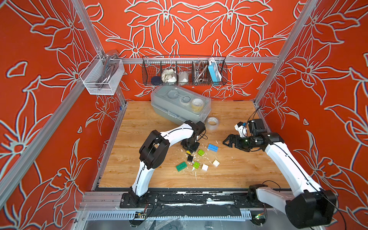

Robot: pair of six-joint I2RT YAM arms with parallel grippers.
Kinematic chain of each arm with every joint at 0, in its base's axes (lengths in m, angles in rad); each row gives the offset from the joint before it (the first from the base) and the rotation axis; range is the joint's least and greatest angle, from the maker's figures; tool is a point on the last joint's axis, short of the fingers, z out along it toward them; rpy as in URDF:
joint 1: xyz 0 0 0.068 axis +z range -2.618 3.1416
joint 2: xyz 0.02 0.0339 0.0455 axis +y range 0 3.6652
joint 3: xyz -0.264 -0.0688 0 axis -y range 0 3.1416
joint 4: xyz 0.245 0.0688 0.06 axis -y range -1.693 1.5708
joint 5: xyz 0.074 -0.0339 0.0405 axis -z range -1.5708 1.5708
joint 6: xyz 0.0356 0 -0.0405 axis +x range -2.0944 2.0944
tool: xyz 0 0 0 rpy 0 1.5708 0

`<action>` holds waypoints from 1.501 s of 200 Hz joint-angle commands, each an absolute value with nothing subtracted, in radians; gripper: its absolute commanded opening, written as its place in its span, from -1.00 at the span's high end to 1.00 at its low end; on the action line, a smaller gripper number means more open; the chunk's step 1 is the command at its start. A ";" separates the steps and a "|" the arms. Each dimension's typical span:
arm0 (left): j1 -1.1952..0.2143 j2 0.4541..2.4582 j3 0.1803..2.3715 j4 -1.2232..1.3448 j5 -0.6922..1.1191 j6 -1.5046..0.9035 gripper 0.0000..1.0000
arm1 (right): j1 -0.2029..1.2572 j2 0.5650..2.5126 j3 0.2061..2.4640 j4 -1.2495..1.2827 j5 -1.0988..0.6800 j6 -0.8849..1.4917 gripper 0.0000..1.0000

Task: Assemble a giraffe with lego
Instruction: Assemble the lego brick with the lego brick, then pick up the lego brick from the center of the board.

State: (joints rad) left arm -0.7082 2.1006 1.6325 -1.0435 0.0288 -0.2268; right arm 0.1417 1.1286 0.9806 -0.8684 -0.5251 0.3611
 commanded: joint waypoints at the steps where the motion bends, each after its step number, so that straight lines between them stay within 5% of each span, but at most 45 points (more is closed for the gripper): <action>1: -0.687 2.173 1.538 -1.062 0.051 -0.302 0.50 | 0.135 1.131 1.006 -0.896 -0.503 0.345 -0.93; 125: -0.687 2.039 1.540 -1.035 0.097 -0.406 -0.28 | 0.135 1.110 0.999 -0.897 -0.509 0.346 -0.91; 185: -0.687 1.851 1.480 -1.048 0.085 -0.500 -0.38 | 0.186 1.068 1.002 -0.948 -0.466 0.336 -0.91; 232: -0.702 1.539 1.282 -1.056 0.075 -0.675 -0.40 | 0.473 1.050 0.871 -0.864 -0.342 0.472 -0.91; 300: -0.717 1.269 1.049 -0.929 0.144 -0.746 -0.40 | 0.594 1.253 0.857 -0.773 -0.233 0.544 -0.90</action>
